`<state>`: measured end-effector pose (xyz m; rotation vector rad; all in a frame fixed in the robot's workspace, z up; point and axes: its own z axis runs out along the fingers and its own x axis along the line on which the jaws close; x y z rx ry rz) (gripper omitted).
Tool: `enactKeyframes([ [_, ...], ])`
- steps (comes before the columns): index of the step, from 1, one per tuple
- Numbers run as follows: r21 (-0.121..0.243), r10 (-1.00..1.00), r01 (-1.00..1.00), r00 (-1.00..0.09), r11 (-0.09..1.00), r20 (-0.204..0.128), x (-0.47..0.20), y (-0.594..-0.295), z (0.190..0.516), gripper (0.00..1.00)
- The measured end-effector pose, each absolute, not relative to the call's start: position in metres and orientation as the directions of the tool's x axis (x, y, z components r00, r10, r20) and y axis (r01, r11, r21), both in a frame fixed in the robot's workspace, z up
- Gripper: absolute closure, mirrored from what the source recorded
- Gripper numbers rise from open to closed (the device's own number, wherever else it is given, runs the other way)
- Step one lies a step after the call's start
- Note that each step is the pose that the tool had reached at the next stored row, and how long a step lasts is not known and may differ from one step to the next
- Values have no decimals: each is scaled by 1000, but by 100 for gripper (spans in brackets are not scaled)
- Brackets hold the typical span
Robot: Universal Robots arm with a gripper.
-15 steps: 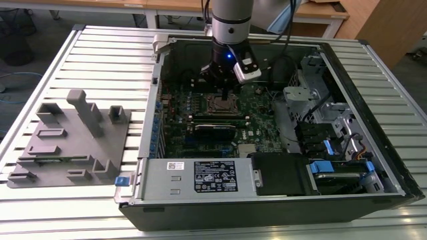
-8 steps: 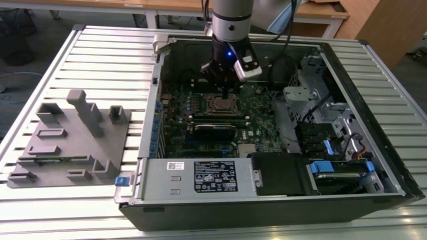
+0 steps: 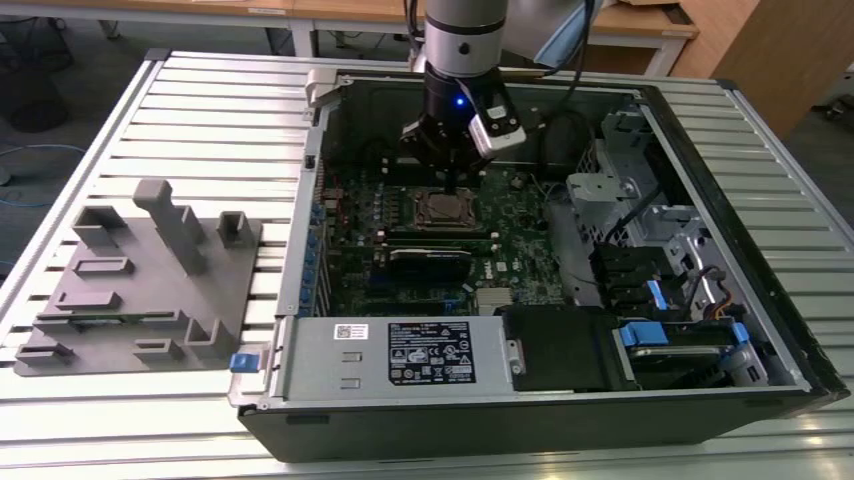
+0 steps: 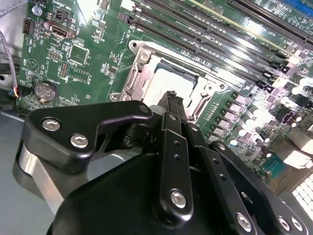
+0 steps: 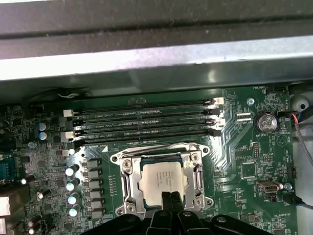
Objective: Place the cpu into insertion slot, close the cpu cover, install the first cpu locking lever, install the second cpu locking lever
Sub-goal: 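Install the second cpu locking lever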
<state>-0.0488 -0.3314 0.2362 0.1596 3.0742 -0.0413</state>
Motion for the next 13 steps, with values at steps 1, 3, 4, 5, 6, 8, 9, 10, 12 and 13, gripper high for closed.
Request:
enactKeyframes([
  [1,-23,103,104,-993,994,-64,-49,-331,236,89],
  [3,-23,103,104,-993,994,-64,-49,-331,236,89],
  [4,-23,103,104,-993,994,-64,-49,-331,236,89],
  [5,-23,102,104,-993,994,-64,-49,-331,236,89],
  [6,-24,102,104,-993,994,-64,-49,-332,236,89],
  [8,-23,103,104,-993,994,-64,-49,-333,236,89],
  [9,-23,103,104,-993,994,-64,-49,-334,236,89],
  [10,-24,103,104,-993,994,-64,-49,-336,236,89],
  [12,-23,103,104,-993,994,-64,-49,-338,236,89],
  [13,-23,103,104,-993,994,-64,-49,-340,236,89],
])
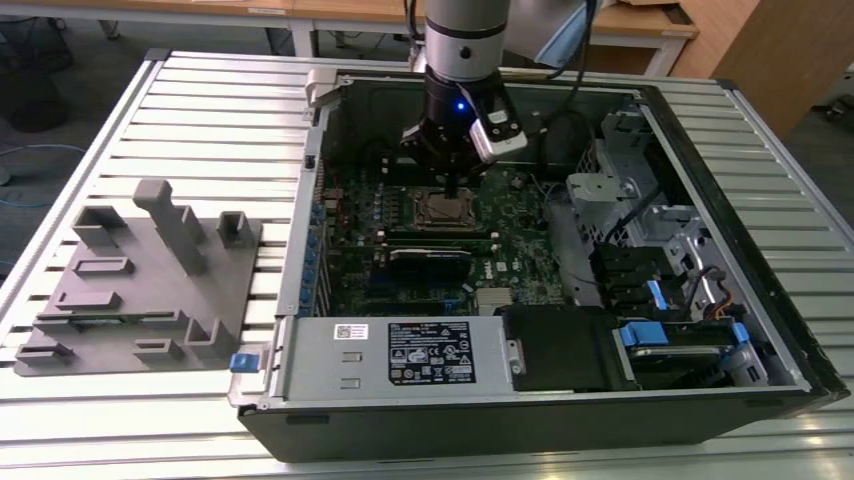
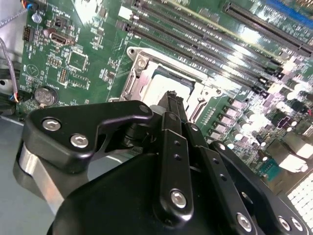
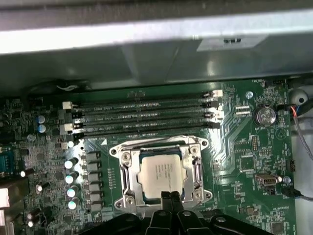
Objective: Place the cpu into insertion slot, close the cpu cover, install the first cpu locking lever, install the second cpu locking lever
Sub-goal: 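Install the second cpu locking lever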
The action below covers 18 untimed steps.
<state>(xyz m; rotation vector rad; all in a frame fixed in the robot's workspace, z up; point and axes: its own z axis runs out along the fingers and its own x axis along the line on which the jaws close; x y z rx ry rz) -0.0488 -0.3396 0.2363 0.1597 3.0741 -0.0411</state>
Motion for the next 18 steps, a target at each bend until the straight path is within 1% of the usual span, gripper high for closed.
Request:
enactKeyframes([
  [18,-23,103,104,-993,994,-64,-49,-367,236,89],
])
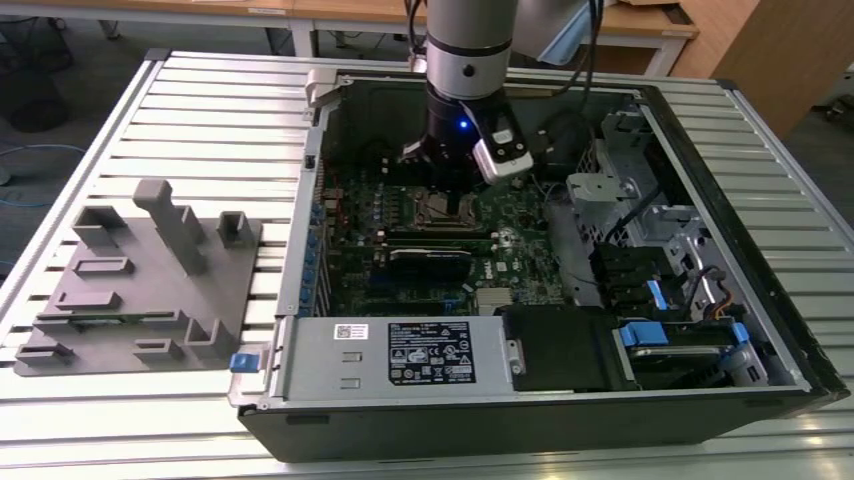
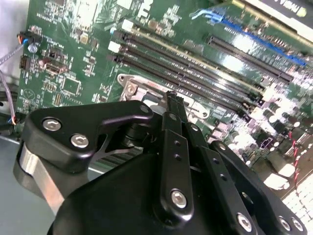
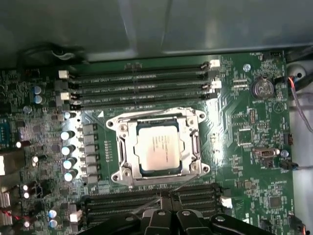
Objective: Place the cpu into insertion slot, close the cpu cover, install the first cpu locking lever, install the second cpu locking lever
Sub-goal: 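Install the second cpu locking lever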
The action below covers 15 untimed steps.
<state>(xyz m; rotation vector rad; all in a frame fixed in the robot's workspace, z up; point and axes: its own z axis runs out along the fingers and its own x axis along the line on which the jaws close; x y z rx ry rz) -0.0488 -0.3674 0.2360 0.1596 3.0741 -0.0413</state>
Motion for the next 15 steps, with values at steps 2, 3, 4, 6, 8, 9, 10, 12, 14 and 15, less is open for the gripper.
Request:
enactKeyframes([
  [2,-23,103,104,-993,994,-64,-49,-368,236,89],
  [3,-23,103,104,-993,994,-64,-49,-369,235,89],
  [4,-23,103,104,-993,994,-64,-49,-369,235,89],
  [6,-23,103,104,-993,994,-64,-50,-369,234,89],
  [8,-23,103,104,-993,994,-64,-51,-369,234,89],
  [9,-23,103,104,-993,994,-64,-52,-369,234,89],
  [10,-23,103,104,-993,994,-64,-53,-369,233,89],
  [12,-24,103,104,-993,994,-64,-55,-369,233,89],
  [14,-24,102,104,-993,994,-64,-55,-369,233,89],
  [15,-24,102,104,-993,994,-64,-55,-369,233,89],
])
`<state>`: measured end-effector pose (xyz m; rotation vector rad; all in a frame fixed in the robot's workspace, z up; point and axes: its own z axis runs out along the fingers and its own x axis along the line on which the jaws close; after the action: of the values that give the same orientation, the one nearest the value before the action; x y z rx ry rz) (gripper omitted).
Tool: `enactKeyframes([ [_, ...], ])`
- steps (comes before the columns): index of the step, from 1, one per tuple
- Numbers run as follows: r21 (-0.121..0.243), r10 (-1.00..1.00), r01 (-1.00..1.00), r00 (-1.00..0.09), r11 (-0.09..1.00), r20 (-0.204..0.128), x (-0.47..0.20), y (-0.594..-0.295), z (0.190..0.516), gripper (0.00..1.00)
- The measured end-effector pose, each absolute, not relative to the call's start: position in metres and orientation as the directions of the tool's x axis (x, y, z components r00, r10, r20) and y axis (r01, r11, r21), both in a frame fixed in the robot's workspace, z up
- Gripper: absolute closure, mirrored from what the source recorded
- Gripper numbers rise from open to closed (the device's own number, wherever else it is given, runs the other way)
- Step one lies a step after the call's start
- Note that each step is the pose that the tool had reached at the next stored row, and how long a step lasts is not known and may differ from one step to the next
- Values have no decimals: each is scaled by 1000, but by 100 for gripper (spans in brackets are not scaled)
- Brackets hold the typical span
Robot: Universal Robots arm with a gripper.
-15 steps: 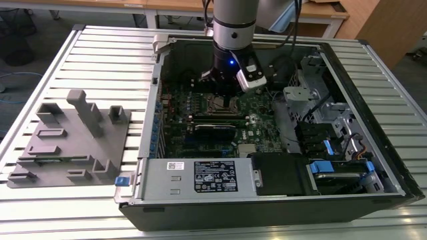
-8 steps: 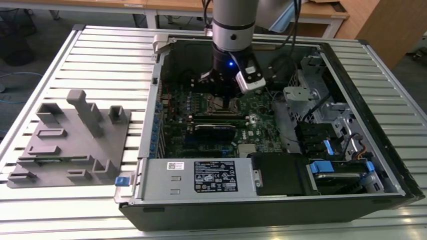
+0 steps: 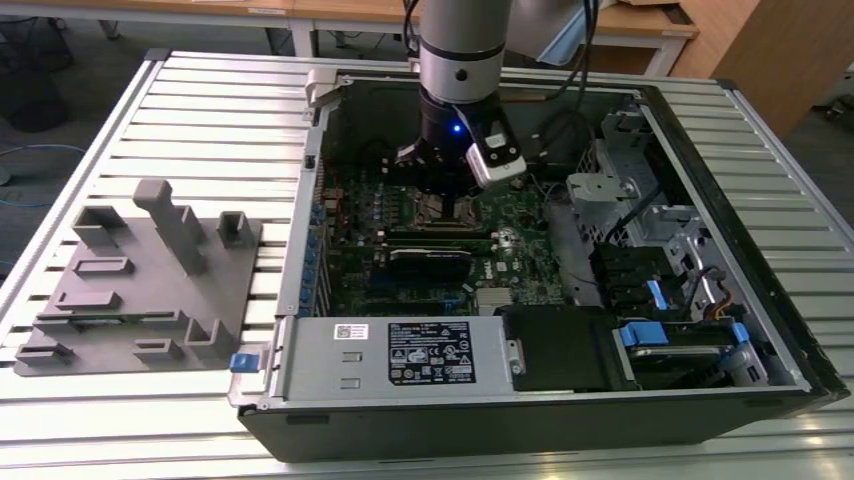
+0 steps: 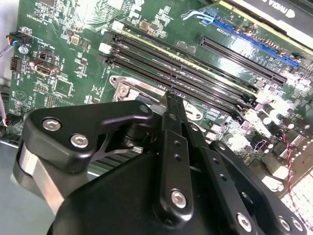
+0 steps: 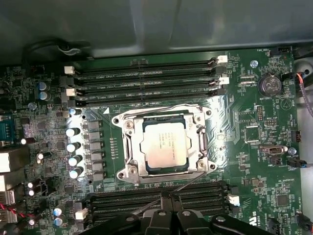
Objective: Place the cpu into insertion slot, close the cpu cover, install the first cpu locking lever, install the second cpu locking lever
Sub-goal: 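Install the second cpu locking lever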
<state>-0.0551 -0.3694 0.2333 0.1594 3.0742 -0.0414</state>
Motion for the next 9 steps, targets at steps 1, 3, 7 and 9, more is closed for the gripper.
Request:
enactKeyframes([
  [1,-23,103,104,-993,994,-64,-55,-369,233,89],
  [3,-24,103,104,-993,994,-60,-55,-369,233,89],
  [7,-26,103,104,-994,994,-35,-55,-369,232,89],
  [9,-26,103,104,-994,994,-35,-55,-369,232,89],
])
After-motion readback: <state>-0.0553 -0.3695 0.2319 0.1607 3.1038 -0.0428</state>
